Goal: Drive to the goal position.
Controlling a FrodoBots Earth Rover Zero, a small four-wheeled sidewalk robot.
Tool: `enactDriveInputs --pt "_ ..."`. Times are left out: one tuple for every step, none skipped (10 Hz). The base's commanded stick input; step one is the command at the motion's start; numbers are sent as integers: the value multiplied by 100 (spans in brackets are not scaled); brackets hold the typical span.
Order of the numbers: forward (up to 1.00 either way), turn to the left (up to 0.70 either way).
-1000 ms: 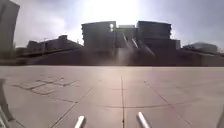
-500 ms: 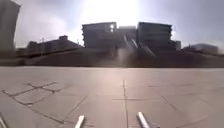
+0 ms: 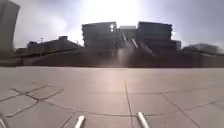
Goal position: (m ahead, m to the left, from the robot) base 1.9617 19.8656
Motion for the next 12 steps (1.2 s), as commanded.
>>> enactDriveInputs --pt "100 0" --pt "100 17" --pt "100 27" --pt "100 27" --pt "100 27" --pt "100 27" --pt "100 27" --pt "100 27" --pt "100 27" --pt "100 27" --pt "100 27" --pt "100 27"
